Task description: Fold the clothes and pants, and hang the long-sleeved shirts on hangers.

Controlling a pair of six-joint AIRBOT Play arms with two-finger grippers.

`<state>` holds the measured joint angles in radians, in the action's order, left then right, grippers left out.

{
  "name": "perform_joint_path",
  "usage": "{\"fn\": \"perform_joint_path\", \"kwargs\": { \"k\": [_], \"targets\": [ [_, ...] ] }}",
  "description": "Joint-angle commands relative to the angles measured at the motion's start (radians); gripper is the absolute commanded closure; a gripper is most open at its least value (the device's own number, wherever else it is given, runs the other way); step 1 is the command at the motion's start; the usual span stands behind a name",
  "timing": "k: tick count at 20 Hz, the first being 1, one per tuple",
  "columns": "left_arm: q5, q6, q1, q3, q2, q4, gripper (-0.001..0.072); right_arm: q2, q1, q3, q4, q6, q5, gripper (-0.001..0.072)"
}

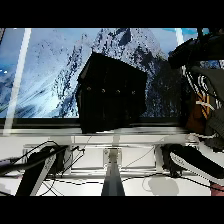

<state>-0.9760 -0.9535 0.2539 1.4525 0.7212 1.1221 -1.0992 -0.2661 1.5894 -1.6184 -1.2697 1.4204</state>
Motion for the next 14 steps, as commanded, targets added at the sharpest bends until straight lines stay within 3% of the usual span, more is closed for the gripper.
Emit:
{"fn": "perform_joint_path", "kwargs": {
  "k": [1, 11, 14],
  "targets": [
    [0.0, 0.0, 0.0, 0.0, 0.0, 0.0, 0.0131, 0.0, 0.0, 0.0, 0.0, 0.0, 0.0, 0.0676],
    [0.001, 0.001, 0.0, 0.0, 0.0, 0.0, 0.0131, 0.0, 0.0, 0.0, 0.0, 0.0, 0.0, 0.0675],
    [0.082, 0.031, 0.0, 0.0, 0.0, 0.0, 0.0131, -0.001, 0.0, 0.0, 0.012, 0.0, -0.077, 0.0675]
  ]
}}
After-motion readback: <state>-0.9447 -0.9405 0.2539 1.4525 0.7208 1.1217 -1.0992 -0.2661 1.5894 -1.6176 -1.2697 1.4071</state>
